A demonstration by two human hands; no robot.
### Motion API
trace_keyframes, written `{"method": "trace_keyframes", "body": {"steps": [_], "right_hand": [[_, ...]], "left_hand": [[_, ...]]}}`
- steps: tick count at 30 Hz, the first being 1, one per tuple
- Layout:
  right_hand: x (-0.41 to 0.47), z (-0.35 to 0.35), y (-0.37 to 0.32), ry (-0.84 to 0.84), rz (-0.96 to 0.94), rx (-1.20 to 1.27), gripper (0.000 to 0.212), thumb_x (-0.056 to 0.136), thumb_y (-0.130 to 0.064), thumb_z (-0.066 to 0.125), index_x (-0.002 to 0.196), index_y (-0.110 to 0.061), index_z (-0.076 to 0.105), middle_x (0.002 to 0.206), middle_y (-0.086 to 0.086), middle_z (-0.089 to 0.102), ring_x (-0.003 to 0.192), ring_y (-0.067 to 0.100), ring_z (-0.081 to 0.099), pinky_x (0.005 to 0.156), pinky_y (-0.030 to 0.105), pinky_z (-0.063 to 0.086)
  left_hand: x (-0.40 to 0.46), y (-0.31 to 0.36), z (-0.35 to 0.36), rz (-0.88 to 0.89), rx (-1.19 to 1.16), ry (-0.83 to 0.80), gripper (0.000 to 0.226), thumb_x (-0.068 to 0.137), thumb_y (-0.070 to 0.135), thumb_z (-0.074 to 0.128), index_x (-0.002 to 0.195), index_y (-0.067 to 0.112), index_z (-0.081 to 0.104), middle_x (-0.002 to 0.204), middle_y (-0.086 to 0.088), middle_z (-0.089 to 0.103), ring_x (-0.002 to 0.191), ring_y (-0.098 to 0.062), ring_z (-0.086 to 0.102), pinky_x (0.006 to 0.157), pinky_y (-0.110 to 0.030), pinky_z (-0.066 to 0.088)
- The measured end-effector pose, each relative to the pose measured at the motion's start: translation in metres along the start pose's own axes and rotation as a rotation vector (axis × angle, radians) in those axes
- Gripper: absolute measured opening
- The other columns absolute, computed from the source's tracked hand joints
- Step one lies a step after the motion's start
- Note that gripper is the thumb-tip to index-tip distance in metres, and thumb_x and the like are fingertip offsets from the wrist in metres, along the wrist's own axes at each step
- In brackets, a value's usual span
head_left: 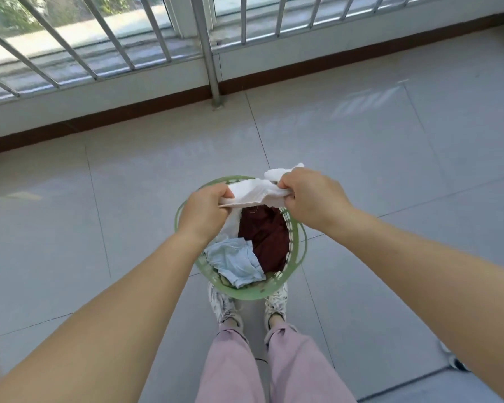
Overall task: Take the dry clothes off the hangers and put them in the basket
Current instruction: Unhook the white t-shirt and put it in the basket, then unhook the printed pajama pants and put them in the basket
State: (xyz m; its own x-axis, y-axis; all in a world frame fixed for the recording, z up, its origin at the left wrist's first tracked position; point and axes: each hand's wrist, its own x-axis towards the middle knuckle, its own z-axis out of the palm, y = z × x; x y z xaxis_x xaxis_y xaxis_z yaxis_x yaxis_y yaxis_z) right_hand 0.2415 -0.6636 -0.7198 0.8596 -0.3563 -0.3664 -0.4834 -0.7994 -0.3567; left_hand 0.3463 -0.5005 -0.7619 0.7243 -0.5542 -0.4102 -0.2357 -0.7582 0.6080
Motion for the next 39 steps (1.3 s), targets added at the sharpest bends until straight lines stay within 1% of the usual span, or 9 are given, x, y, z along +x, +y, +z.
{"method": "trace_keyframes", "body": {"steps": [6,11,14,18,24,27,29,33,39], "right_hand": [[-0.029,0.086,0.018,-0.256,0.026,-0.113,0.026,0.083,-0.006,0.044,0.101,-0.018,0.059,0.105,0.003,0.058,0.093,0.030,0.056,0.065,0.028,0.033],[-0.051,0.148,0.023,-0.562,0.038,-0.151,0.027,0.081,0.002,0.045,0.086,-0.024,0.045,0.089,0.001,0.048,0.078,0.025,0.041,0.057,0.027,0.029],[-0.049,0.179,0.029,-0.672,0.054,-0.130,0.028,0.079,0.005,0.046,0.085,-0.023,0.045,0.089,0.002,0.047,0.079,0.027,0.046,0.058,0.028,0.032],[-0.022,0.196,0.039,-0.656,0.089,-0.059,0.029,0.083,0.001,0.045,0.092,-0.027,0.050,0.101,0.002,0.052,0.089,0.026,0.049,0.066,0.029,0.035],[0.057,0.196,0.054,-0.496,0.129,-0.026,0.026,0.085,-0.002,0.043,0.070,-0.023,0.040,0.089,0.002,0.047,0.087,0.025,0.049,0.066,0.029,0.035],[0.091,0.195,0.061,-0.361,0.156,-0.017,0.032,0.086,0.000,0.043,0.106,-0.020,0.058,0.113,0.007,0.054,0.105,0.029,0.053,0.076,0.033,0.044],[0.105,0.195,0.065,-0.317,0.187,-0.020,0.046,0.087,-0.001,0.046,0.129,-0.020,0.049,0.129,0.008,0.048,0.114,0.030,0.050,0.086,0.037,0.045],[0.105,0.196,0.073,-0.329,0.213,-0.024,0.050,0.089,-0.004,0.047,0.136,-0.021,0.043,0.131,0.008,0.045,0.115,0.029,0.049,0.085,0.036,0.044],[0.076,0.177,0.069,-0.389,0.189,0.012,0.039,0.092,-0.014,0.048,0.130,-0.021,0.049,0.131,0.004,0.049,0.116,0.025,0.049,0.084,0.031,0.040]], "left_hand": [[-0.028,-0.058,0.070,-0.140,0.001,-0.206,0.027,0.075,-0.005,0.054,0.069,0.021,0.054,0.076,-0.002,0.058,0.074,-0.024,0.053,0.062,-0.031,0.041],[-0.053,-0.105,0.115,-0.231,0.079,-0.402,0.033,0.073,-0.005,0.050,0.065,0.027,0.051,0.078,-0.001,0.059,0.077,-0.024,0.054,0.062,-0.032,0.041],[-0.053,-0.124,0.131,-0.247,0.094,-0.465,0.034,0.074,-0.004,0.050,0.062,0.029,0.050,0.079,0.000,0.059,0.076,-0.022,0.053,0.060,-0.030,0.040],[-0.030,-0.139,0.139,-0.258,0.084,-0.448,0.034,0.077,-0.003,0.050,0.066,0.029,0.052,0.079,-0.001,0.058,0.076,-0.023,0.052,0.062,-0.030,0.039],[0.045,-0.145,0.138,-0.182,0.095,-0.321,0.023,0.083,-0.001,0.052,0.094,0.015,0.065,0.090,-0.006,0.060,0.080,-0.024,0.054,0.066,-0.031,0.045],[0.087,-0.147,0.136,-0.180,0.093,-0.214,0.035,0.084,-0.002,0.052,0.112,0.017,0.063,0.112,-0.006,0.063,0.101,-0.024,0.056,0.083,-0.030,0.045],[0.106,-0.146,0.135,-0.192,0.086,-0.172,0.048,0.086,-0.001,0.053,0.129,0.020,0.051,0.130,-0.006,0.055,0.117,-0.024,0.052,0.093,-0.030,0.042],[0.112,-0.139,0.134,-0.213,0.138,-0.201,0.062,0.087,-0.002,0.052,0.141,0.023,0.036,0.143,-0.007,0.042,0.126,-0.026,0.045,0.094,-0.032,0.040],[0.075,-0.124,0.126,-0.196,0.070,-0.253,0.046,0.088,0.002,0.054,0.131,0.017,0.048,0.132,-0.008,0.052,0.116,-0.026,0.051,0.094,-0.034,0.043]]}}
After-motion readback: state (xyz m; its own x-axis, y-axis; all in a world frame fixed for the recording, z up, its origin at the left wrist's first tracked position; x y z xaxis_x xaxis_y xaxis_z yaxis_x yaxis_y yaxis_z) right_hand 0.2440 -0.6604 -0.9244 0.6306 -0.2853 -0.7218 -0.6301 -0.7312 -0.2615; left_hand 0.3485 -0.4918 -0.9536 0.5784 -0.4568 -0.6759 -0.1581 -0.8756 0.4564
